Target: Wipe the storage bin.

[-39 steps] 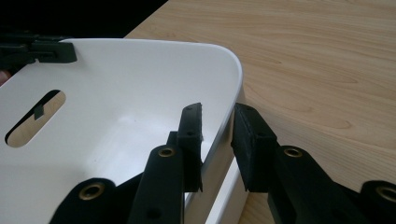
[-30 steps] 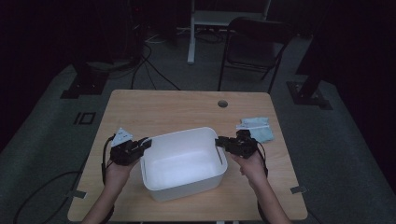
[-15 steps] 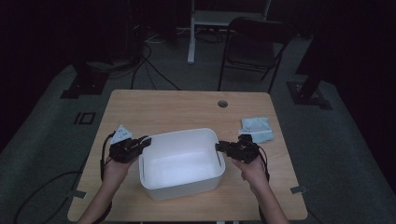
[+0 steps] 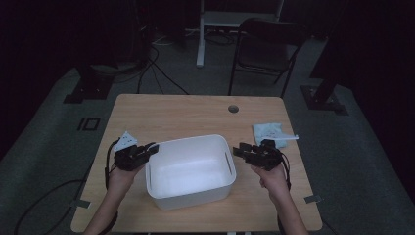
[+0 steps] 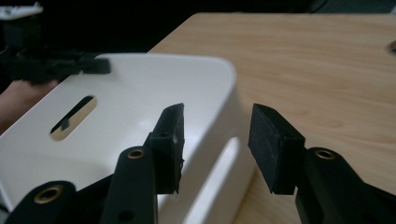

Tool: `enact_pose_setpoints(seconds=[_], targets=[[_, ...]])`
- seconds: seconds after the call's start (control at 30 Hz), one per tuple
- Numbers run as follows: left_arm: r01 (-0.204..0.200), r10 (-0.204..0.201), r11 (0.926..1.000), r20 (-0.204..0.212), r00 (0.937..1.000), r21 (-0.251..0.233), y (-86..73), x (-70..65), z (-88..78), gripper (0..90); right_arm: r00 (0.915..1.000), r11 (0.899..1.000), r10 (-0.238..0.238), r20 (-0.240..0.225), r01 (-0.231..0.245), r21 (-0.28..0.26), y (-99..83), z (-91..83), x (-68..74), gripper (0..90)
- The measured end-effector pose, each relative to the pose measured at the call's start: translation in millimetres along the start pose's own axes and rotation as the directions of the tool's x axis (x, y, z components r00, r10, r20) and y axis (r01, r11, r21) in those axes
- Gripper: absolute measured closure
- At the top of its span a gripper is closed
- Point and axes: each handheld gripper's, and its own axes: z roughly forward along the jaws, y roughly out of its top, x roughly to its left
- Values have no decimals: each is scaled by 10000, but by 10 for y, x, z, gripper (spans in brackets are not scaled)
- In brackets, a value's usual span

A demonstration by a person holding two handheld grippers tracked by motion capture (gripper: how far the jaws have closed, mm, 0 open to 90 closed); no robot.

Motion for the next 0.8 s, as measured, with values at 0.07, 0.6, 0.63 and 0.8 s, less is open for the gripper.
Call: enact_pose_setpoints(seconds=[0.07,0.6,0.63,0.8], targets=[[51,-51,10000,-20,10000,-47,-4,-3,1,776,9995,9998,16,302,-10,-176,8,-59,-89,505],[37,-37,9999,-47,10000,-110,-9,-7,1,776,9465,9974,467,3194,-265,-674,26,-130,-986,413],[42,-42,9999,-46,10000,-106,-10,-6,0,776,9428,9972,523,3292,-318,-674,31,-111,-1042,412],[139,-139,9998,26,9999,-159,-16,3,0,774,9187,9951,810,3866,-525,-835,38,5,-1269,394]])
